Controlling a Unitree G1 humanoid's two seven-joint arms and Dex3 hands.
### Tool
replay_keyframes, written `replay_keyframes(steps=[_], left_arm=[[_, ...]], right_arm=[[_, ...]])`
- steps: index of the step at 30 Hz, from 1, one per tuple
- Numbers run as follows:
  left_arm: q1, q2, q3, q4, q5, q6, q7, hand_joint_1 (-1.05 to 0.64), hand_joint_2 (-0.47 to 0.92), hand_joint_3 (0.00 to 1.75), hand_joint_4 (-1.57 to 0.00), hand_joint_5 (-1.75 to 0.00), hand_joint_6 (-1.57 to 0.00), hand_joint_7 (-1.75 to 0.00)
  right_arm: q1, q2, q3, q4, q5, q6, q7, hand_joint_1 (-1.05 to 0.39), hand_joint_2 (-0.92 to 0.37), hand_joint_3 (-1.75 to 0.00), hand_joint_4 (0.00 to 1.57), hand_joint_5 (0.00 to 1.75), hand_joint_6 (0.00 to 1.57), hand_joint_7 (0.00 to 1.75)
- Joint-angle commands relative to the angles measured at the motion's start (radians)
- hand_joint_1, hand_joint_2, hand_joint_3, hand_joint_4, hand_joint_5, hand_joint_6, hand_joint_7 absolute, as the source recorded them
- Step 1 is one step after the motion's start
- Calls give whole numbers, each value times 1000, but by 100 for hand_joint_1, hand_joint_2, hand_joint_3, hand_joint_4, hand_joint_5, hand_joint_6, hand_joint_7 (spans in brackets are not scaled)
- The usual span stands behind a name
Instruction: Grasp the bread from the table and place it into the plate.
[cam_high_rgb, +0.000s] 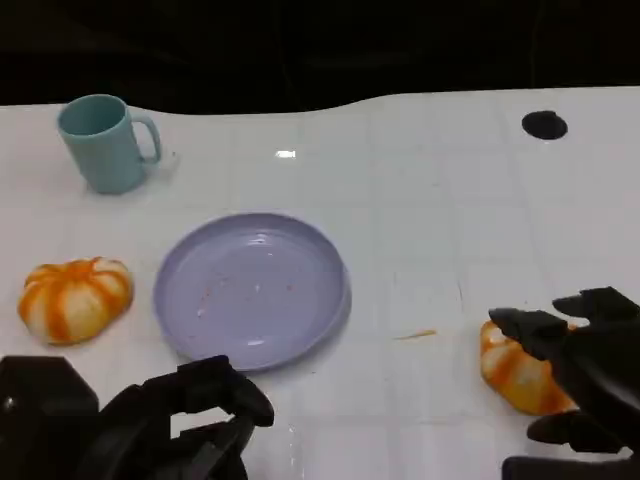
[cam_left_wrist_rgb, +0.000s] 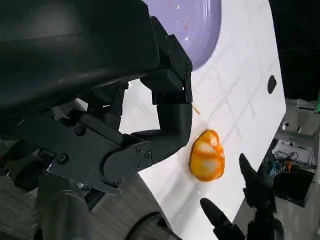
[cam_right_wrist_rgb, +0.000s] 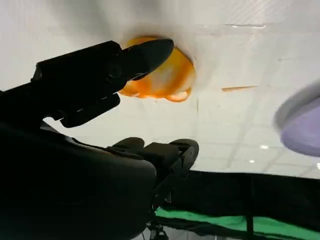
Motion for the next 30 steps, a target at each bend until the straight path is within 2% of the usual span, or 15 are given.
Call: replay_keyframes(steps=[1, 12, 20, 24, 26, 27, 28, 29, 30], left_arm=[[2, 4, 7, -15, -2, 11, 11, -34, 79, 75, -67, -175, -61, -144], [5, -1, 4, -36, -2, 22, 16, -34, 79, 75, -68, -175, -61, -144], [9, -4, 6, -51, -9, 33, 21, -33, 79, 77, -68, -175, -61, -145], [8, -3, 4, -56, -7, 37, 23, -33, 79, 78, -68, -175, -61, -146], [7, -4, 5, -59, -8, 42, 25, -33, 79, 78, -67, -175, -61, -146], [7, -4, 5, -59, -9, 42, 25, -33, 79, 78, -67, -175, -61, -146], [7, -5, 5, -59, -9, 41, 25, -33, 79, 78, -67, -175, -61, -146], [7, -5, 5, -59, -9, 41, 26, -33, 79, 79, -67, -175, -61, -146], [7, -4, 6, -58, -10, 42, 25, -33, 78, 79, -67, -175, -61, -145]], right_arm=[[-54, -14, 27, 79, -15, 23, 13, -54, -88, 0, 9, 39, 36, 1], [-183, -5, 97, 350, 2, 30, -93, -57, -91, -1, 13, 30, 38, 1], [-265, 22, 156, 515, 14, 73, -145, -59, -92, -7, 14, 29, 39, 1], [-297, 38, 173, 576, 33, 95, -163, -56, -92, -11, 18, 28, 45, 3], [-309, 43, 177, 607, 49, 93, -201, -55, -92, -13, 23, 27, 50, 4], [-313, 46, 176, 627, 59, 82, -245, -52, -92, -13, 30, 27, 58, 6], [-315, 48, 174, 645, 69, 69, -288, -48, -92, -11, 45, 26, 71, 7], [-317, 51, 169, 664, 82, 49, -344, -46, -92, -10, 52, 25, 77, 8], [-317, 52, 165, 682, 95, 25, -405, -41, -92, -10, 67, 30, 89, 12]])
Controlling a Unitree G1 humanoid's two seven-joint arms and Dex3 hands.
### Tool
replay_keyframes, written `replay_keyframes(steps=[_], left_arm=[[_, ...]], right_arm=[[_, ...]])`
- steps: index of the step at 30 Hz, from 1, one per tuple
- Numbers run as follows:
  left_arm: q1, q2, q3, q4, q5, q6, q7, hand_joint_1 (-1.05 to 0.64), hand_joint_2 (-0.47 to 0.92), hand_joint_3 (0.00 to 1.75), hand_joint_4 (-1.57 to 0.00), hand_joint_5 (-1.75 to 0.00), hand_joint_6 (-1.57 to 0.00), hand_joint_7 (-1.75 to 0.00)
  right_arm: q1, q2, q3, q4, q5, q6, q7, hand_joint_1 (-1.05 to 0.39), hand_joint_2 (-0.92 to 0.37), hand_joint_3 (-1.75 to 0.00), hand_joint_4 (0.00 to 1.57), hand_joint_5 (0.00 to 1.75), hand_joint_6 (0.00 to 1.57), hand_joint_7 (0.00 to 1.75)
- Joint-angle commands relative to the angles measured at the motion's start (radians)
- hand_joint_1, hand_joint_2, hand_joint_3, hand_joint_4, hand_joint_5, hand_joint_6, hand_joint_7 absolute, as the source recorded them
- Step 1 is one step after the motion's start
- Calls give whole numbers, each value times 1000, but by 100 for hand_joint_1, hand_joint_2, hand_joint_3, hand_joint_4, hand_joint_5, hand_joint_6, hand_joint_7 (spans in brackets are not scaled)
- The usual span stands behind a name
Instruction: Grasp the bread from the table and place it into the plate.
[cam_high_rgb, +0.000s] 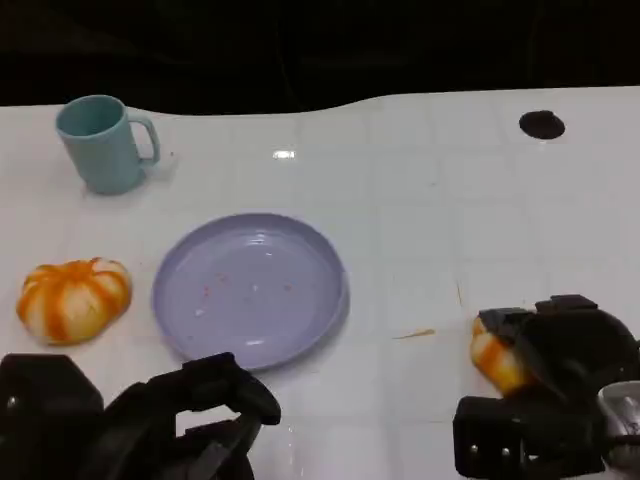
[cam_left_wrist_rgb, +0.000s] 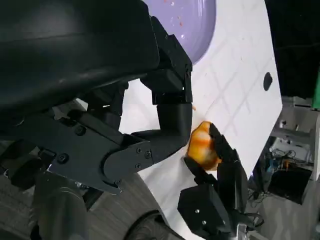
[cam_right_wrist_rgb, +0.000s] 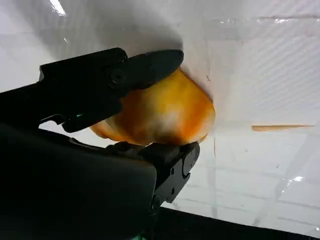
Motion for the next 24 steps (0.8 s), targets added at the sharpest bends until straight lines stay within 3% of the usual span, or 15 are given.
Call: replay_keyframes(steps=[1, 3, 4, 5, 6, 7, 9, 10, 13, 17, 20, 21, 22, 24], left_arm=[[4, 5, 11, -13, -9, 9, 8, -33, 78, 79, -67, -175, -61, -145], [3, 6, 13, -11, -11, 10, 5, -33, 78, 79, -67, -175, -61, -145], [3, 6, 14, -9, -11, 10, 4, -33, 78, 79, -67, -175, -61, -145], [2, 6, 14, -9, -11, 11, 5, -33, 78, 79, -67, -175, -61, -145], [2, 7, 13, -9, -9, 11, 6, -33, 78, 79, -67, -175, -61, -145], [2, 7, 12, -11, -7, 14, 9, -33, 78, 79, -67, -175, -61, -144], [2, 7, 11, -12, -5, 13, 10, -33, 77, 79, -67, -175, -62, -144], [2, 6, 11, -12, -5, 13, 10, -33, 77, 79, -67, -175, -62, -144], [4, 10, 9, -12, 0, 3, 5, -34, 78, 79, -67, -175, -62, -143], [4, 5, 8, -14, -3, 7, 9, -33, 78, 78, -66, -175, -62, -143], [3, 5, 7, -13, -1, 10, 11, -33, 78, 78, -67, -175, -62, -143], [2, 5, 6, -12, -1, 9, 10, -33, 78, 78, -67, -175, -62, -143], [2, 5, 6, -12, -2, 7, 9, -33, 78, 79, -67, -175, -62, -143], [2, 5, 5, -10, -2, 4, 7, -34, 78, 78, -66, -175, -62, -143]], right_arm=[[-8, 1, -16, 98, 54, -73, -214, -37, -92, -10, 80, 36, 98, 16], [-12, -1, -23, 130, 84, -122, -307, -31, -92, -8, 81, 79, 109, 15], [-16, -2, -31, 147, 108, -158, -352, -24, -92, -8, 82, 123, 119, 19], [-20, -4, -34, 162, 126, -186, -383, -19, -91, -9, 83, 148, 111, 55], [-25, -8, -34, 173, 138, -203, -401, -15, -90, -13, 87, 161, 95, 104], [-30, -13, -32, 182, 146, -218, -411, -13, -88, -18, 90, 169, 81, 141], [-40, -21, -25, 197, 150, -233, -424, -14, -77, -34, 91, 173, 73, 164], [-43, -24, -22, 202, 150, -238, -429, -14, -64, -59, 90, 174, 72, 164], [-48, -26, -19, 199, 151, -239, -429, -17, -48, -86, 90, 175, 78, 148], [-54, -21, -19, 200, 156, -249, -454, -17, -44, -88, 91, 175, 85, 131], [-56, -21, -20, 187, 161, -247, -455, -18, -43, -87, 90, 175, 96, 93], [-56, -21, -22, 184, 167, -251, -455, -18, -43, -88, 90, 175, 98, 91], [-57, -21, -23, 183, 172, -254, -454, -17, -41, -91, 90, 175, 92, 110], [-59, -23, -22, 184, 172, -272, -480, -15, -39, -95, 91, 175, 86, 132]])
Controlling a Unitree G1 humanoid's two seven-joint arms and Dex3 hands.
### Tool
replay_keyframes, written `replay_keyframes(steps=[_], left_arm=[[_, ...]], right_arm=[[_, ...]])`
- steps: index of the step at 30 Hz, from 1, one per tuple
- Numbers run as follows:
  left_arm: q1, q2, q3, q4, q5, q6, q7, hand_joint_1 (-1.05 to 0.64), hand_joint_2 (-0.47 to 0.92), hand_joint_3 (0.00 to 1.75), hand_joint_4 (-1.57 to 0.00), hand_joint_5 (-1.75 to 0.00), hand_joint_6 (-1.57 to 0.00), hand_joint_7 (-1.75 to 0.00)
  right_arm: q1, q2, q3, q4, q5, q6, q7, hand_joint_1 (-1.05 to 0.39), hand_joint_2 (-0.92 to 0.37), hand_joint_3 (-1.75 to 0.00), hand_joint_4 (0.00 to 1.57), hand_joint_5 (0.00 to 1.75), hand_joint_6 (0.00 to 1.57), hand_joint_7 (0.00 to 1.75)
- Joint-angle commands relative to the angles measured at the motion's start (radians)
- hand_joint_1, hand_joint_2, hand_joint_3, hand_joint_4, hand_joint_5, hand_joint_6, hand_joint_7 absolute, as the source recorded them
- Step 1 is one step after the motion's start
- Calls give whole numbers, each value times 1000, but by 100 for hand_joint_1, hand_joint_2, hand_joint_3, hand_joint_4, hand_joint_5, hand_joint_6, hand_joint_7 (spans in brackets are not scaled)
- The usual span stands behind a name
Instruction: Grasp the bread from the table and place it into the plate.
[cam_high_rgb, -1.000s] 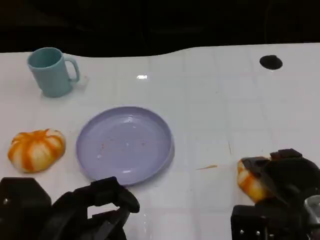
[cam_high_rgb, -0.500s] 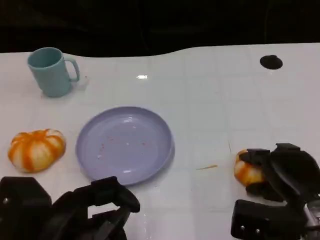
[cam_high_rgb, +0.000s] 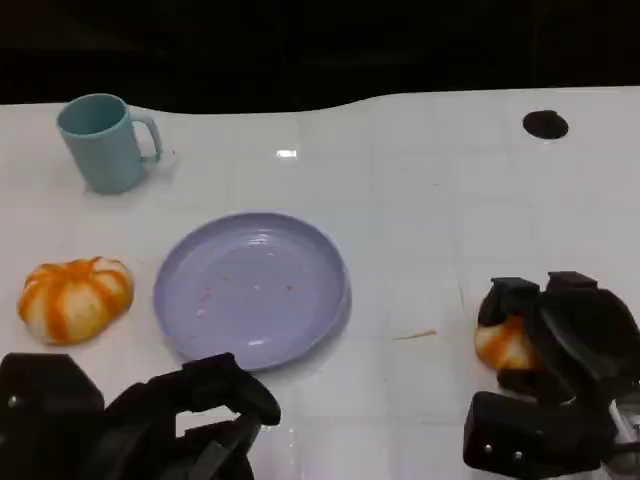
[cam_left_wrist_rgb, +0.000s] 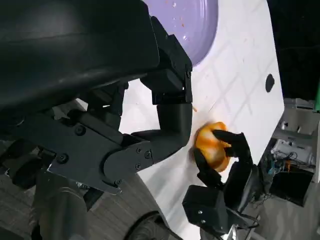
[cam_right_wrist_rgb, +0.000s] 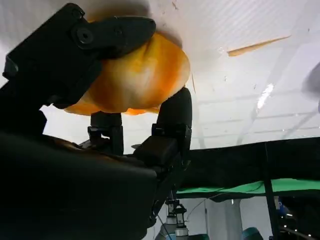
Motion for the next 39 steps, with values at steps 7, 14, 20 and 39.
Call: replay_keyframes(steps=[7, 14, 20, 39], left_arm=[[4, 5, 4, -1, 0, -10, 3, -34, 78, 78, -66, -175, -62, -143], [3, 4, -2, 6, 9, -16, 6, -34, 78, 77, -67, -175, -62, -144], [0, 1, -7, 16, 10, -26, 5, -34, 78, 77, -67, -175, -62, -143], [22, -4, -39, -13, 30, -25, 24, -33, 79, 76, -65, -175, -62, -144]], right_arm=[[-20, 0, -11, -49, 36, -92, -104, -16, -47, -76, 93, 175, 71, 174], [-31, 48, -12, -138, 107, -118, -41, -15, -33, -110, 95, 175, 70, 175], [-64, 100, 7, -140, 135, -139, 1, -14, -31, -122, 98, 175, 72, 175], [-291, 323, 99, 117, 188, -197, 67, -15, -35, -125, 92, 175, 70, 168]])
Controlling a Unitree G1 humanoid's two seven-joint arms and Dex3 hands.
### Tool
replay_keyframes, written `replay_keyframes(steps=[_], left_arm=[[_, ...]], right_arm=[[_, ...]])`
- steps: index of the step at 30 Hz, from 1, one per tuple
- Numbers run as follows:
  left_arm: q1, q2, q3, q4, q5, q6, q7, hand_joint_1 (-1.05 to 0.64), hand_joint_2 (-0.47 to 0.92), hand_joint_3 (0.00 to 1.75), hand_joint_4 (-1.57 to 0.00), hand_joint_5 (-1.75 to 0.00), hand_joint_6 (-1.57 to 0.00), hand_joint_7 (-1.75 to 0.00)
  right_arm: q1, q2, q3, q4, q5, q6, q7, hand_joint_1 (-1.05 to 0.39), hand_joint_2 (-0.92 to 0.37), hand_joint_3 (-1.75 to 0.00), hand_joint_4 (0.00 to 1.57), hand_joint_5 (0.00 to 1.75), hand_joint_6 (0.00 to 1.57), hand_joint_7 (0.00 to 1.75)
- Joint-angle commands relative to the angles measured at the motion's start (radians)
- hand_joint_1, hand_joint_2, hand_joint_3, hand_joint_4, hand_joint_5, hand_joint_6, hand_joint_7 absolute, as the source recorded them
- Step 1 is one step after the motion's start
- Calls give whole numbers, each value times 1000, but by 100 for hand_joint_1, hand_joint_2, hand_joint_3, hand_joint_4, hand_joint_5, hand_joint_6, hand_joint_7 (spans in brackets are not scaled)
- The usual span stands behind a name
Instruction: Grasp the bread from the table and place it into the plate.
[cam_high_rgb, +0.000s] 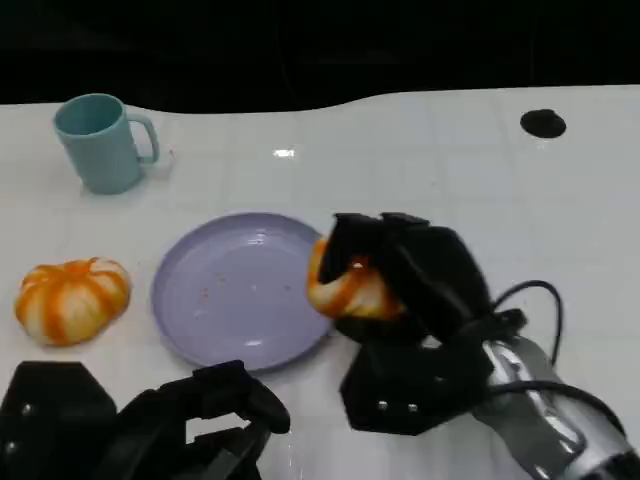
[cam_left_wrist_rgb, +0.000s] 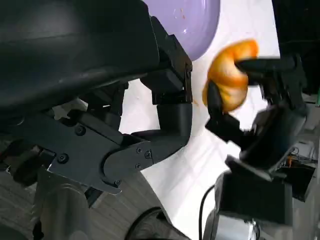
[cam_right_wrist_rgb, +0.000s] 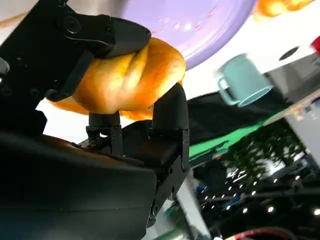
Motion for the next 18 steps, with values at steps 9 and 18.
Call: replay_keyframes(steps=[9, 18], left_arm=[[18, 4, -20, -42, 24, 6, 30, -34, 78, 78, -66, -175, -62, -145], [22, 0, -27, -54, 23, 12, 35, -33, 77, 80, -67, -175, -63, -145]], right_arm=[[-225, 177, 22, 306, 35, -15, -42, -18, -42, -116, 89, 175, 73, 149], [-340, 235, 24, 487, 56, 19, -58, -19, -55, -90, 75, 166, 75, 112]])
